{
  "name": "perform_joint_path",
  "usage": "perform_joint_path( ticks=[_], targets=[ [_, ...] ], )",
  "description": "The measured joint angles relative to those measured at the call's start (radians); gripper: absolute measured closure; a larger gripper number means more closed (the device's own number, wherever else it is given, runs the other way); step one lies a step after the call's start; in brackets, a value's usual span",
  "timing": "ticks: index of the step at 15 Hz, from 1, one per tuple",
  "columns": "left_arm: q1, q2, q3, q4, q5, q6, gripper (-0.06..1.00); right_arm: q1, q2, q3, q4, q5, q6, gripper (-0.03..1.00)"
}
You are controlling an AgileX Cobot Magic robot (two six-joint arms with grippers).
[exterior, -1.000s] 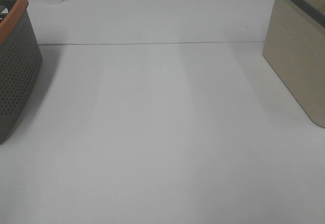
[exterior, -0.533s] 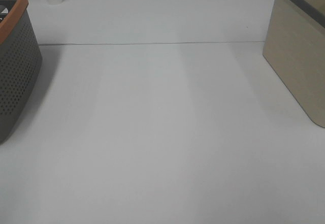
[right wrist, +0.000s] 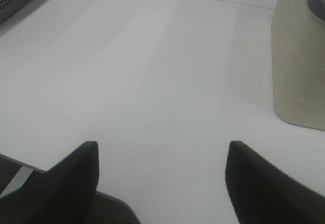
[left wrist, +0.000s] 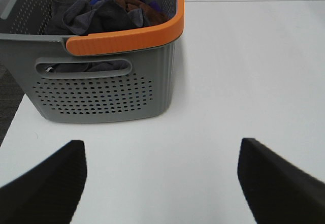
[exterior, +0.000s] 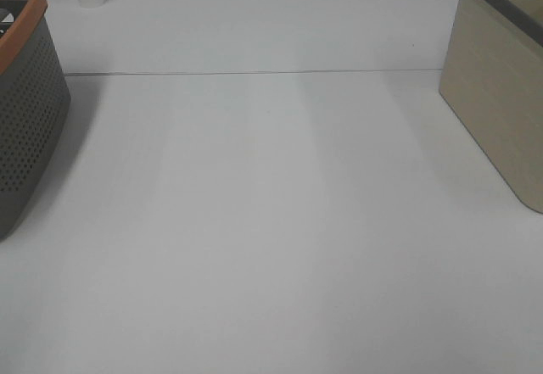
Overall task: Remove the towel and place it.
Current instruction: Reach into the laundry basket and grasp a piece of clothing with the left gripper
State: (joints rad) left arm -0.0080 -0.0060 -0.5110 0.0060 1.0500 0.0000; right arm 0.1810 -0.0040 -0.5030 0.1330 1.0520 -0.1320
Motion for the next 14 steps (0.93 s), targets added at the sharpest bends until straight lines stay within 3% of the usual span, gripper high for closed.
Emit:
perform_joint_path(
  ticks=[14],
  targets=[
    [0.000,0.000,0.000,0.000,0.000,-0.007,0.18,0.000,0.000,0.000,0.000,0.000,0.000,0.27]
  ],
)
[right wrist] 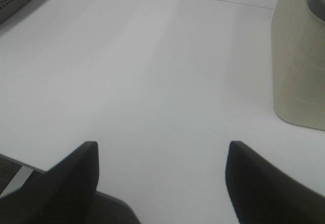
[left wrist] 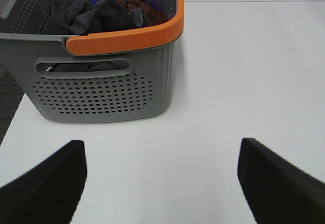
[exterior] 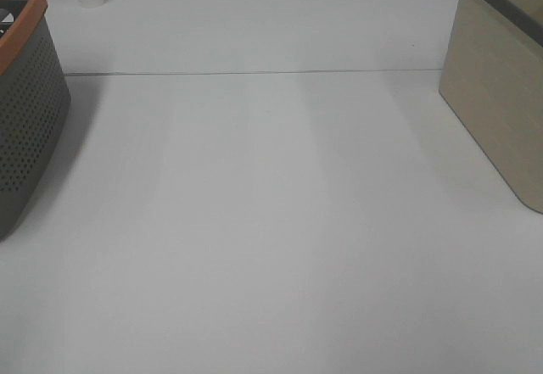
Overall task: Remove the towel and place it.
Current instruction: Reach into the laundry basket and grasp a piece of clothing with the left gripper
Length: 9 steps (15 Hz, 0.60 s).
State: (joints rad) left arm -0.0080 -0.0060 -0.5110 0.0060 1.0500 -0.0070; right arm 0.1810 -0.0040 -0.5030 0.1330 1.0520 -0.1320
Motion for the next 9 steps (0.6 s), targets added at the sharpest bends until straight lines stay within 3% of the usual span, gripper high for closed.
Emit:
perform_joint_path(
  ticks=[4,9],
  targets=[
    [0.000,0.000,-0.015,0.017,0.001,0.000,0.18,0.000,0.000,0.000,0.000,0.000,0.000,0.27],
    [0.000,0.144,-0.173,0.110,0.014,0.000,0.18,0.000,0.000,0.000,0.000,0.000,0.000,0.27]
  ],
)
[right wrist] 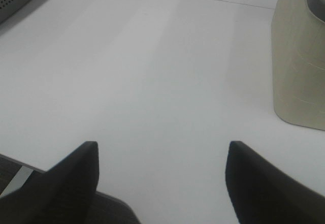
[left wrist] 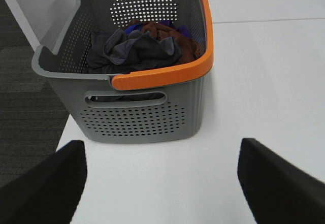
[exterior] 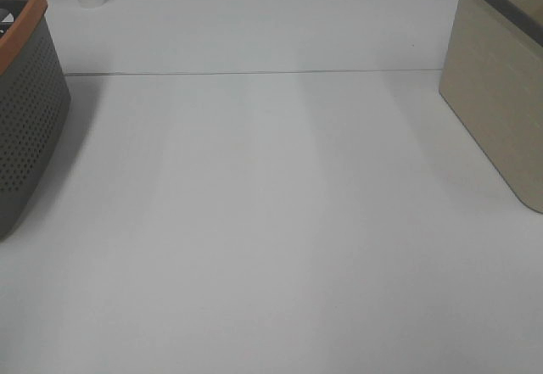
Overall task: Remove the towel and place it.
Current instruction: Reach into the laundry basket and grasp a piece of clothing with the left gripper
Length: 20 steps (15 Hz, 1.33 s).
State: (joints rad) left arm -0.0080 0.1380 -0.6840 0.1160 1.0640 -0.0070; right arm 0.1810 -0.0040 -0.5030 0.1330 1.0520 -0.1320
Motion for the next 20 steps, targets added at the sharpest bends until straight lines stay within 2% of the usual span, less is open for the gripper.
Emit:
perform_joint_path(
  ticks=[4,5,8,14,15,20],
  targets=[
    [0.000,0.226,-0.086,0.058,0.033,-0.003,0.18,0.000,0.000,0.000,0.001,0.000,0.000,0.27],
    [0.000,0.358,-0.123,0.075,0.043,-0.003,0.18,0.000,0.000,0.000,0.001,0.000,0.000,0.27],
    [0.000,0.520,-0.181,0.078,0.071,0.007,0.18,0.000,0.000,0.000,0.001,0.000,0.000,0.27],
    [0.000,0.837,-0.380,0.078,0.093,0.128,0.18,0.000,0.000,0.000,0.001,0.000,0.000,0.27],
    [0.025,0.948,-0.479,0.072,0.097,0.163,0.18,0.000,0.000,0.000,0.001,0.000,0.000,0.27],
    [0.135,1.194,-0.656,0.030,0.081,0.295,0.18,0.000,0.000,0.000,0.001,0.000,0.000,0.27]
  ],
)
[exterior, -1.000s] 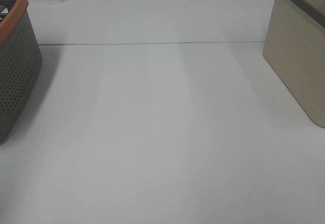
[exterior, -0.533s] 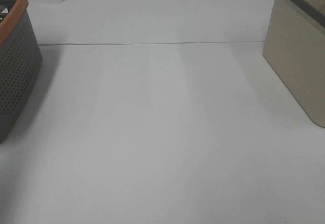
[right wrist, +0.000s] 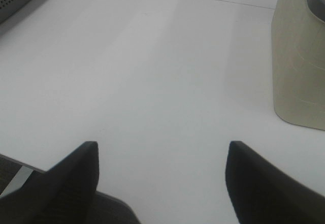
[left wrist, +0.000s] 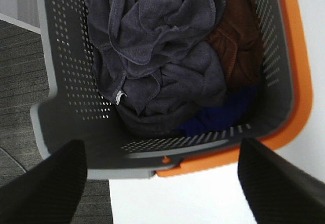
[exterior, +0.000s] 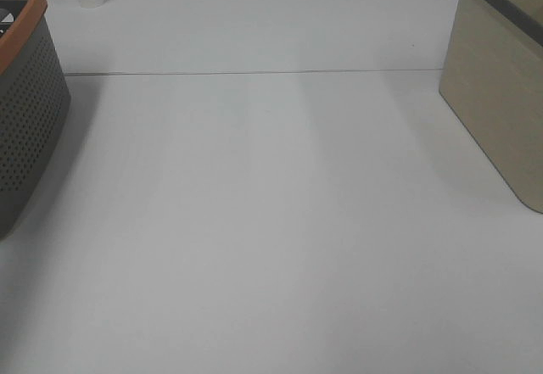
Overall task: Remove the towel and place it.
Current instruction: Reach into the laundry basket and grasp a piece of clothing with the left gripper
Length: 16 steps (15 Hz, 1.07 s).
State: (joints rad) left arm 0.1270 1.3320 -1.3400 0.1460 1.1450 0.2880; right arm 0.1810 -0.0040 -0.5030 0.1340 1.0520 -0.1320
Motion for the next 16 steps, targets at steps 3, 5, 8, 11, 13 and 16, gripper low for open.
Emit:
perform_joint_path(
  ticks=[3,5,8,11,13,16],
  targets=[
    [0.030,0.153,-0.079,-0.036,-0.014,0.117,0.18,0.000,0.000,0.000,0.000,0.000,0.000,0.27],
    [0.030,0.234,-0.105,-0.052,-0.032,0.245,0.18,0.000,0.000,0.000,0.000,0.000,0.000,0.27],
    [0.030,0.357,-0.109,-0.051,-0.165,0.414,0.18,0.000,0.000,0.000,0.000,0.000,0.000,0.27],
    [0.030,0.448,-0.109,-0.052,-0.258,0.462,0.18,0.000,0.000,0.000,0.000,0.000,0.002,0.27],
    [0.030,0.492,-0.109,-0.053,-0.285,0.480,0.20,0.000,0.000,0.000,-0.003,0.000,0.011,0.27],
    [0.030,0.539,-0.109,-0.080,-0.299,0.490,0.22,0.000,0.000,0.000,-0.036,0.000,0.054,0.27]
  ],
)
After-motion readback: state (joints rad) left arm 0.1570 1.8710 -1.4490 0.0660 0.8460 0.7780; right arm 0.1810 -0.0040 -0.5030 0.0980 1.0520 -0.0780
